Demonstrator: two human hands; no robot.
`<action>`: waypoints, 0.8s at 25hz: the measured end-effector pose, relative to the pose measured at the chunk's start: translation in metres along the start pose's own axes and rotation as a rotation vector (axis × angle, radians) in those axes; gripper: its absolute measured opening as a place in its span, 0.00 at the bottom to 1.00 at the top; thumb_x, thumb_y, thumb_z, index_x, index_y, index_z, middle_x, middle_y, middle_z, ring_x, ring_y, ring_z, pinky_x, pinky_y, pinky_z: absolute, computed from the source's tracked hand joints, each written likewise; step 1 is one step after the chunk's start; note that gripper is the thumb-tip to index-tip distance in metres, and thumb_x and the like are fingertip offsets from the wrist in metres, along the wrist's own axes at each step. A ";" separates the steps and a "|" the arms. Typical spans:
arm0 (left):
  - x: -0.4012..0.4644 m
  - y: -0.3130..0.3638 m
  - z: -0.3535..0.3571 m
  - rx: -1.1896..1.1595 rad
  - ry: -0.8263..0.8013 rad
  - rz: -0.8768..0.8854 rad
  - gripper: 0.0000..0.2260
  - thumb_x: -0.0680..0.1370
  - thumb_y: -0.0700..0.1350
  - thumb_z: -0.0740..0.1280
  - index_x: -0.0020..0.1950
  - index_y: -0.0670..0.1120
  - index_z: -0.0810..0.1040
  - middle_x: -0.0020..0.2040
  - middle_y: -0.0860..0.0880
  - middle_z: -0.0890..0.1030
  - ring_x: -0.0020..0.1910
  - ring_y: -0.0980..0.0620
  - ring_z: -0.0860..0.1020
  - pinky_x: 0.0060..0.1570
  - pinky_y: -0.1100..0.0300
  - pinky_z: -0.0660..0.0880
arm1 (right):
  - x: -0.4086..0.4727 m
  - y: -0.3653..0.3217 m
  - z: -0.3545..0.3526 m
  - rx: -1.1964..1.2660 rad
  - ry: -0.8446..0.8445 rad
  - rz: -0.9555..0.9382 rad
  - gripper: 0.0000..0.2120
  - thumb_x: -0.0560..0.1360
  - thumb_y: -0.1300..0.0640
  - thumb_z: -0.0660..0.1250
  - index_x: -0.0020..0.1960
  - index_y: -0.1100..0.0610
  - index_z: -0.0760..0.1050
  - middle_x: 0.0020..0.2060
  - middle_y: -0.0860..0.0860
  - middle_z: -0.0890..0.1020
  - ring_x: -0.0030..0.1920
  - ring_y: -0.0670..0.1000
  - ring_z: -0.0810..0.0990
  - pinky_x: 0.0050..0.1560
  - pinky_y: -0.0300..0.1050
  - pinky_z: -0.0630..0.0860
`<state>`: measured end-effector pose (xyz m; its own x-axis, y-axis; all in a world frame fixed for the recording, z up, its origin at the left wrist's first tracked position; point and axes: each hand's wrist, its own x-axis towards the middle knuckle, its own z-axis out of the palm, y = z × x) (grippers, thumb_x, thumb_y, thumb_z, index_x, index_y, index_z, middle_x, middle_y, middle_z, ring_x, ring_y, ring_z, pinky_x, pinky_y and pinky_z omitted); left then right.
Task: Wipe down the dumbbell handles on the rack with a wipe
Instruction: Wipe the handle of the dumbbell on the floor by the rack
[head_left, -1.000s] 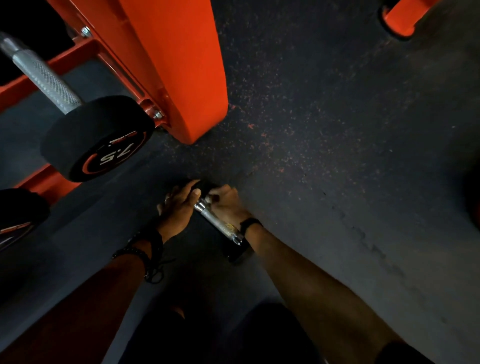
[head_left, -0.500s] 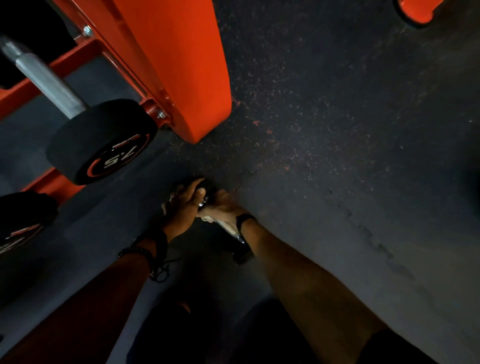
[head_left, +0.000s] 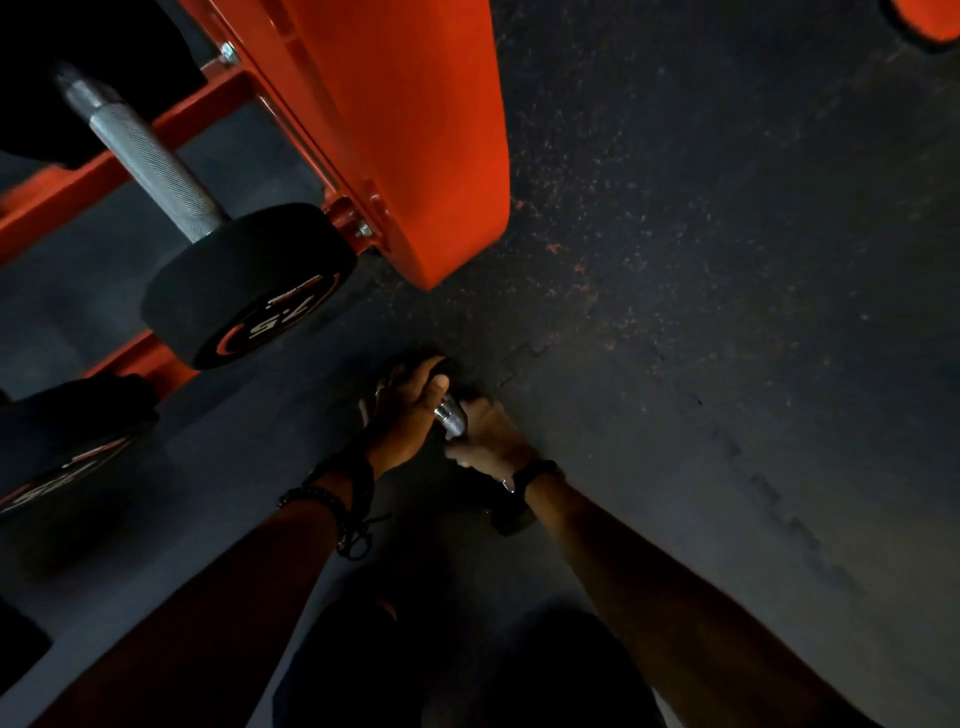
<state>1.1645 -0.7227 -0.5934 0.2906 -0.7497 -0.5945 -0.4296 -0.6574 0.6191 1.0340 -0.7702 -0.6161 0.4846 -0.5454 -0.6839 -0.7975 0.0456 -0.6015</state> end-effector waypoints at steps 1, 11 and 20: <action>0.000 0.001 0.000 0.023 -0.004 -0.015 0.28 0.80 0.60 0.53 0.75 0.48 0.68 0.73 0.41 0.68 0.73 0.42 0.64 0.70 0.57 0.56 | -0.015 0.007 -0.004 -0.081 -0.001 -0.007 0.16 0.65 0.56 0.75 0.50 0.54 0.76 0.47 0.56 0.83 0.48 0.57 0.82 0.47 0.48 0.78; 0.000 0.008 0.001 0.072 0.021 -0.049 0.37 0.71 0.67 0.47 0.75 0.52 0.69 0.74 0.42 0.68 0.73 0.40 0.63 0.73 0.42 0.57 | -0.023 -0.012 -0.029 -0.077 0.318 -0.463 0.07 0.70 0.67 0.70 0.45 0.56 0.79 0.42 0.44 0.74 0.40 0.38 0.72 0.42 0.33 0.68; -0.002 0.011 0.000 0.087 0.014 -0.066 0.19 0.85 0.53 0.54 0.76 0.56 0.66 0.77 0.47 0.63 0.76 0.43 0.57 0.74 0.40 0.48 | -0.067 0.014 -0.033 -0.363 0.125 -0.398 0.10 0.77 0.54 0.67 0.56 0.56 0.79 0.54 0.52 0.80 0.52 0.52 0.79 0.52 0.39 0.73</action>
<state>1.1593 -0.7285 -0.5860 0.3326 -0.7067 -0.6245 -0.4813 -0.6966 0.5321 0.9787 -0.7608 -0.5653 0.7454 -0.5577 -0.3651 -0.6447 -0.4641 -0.6074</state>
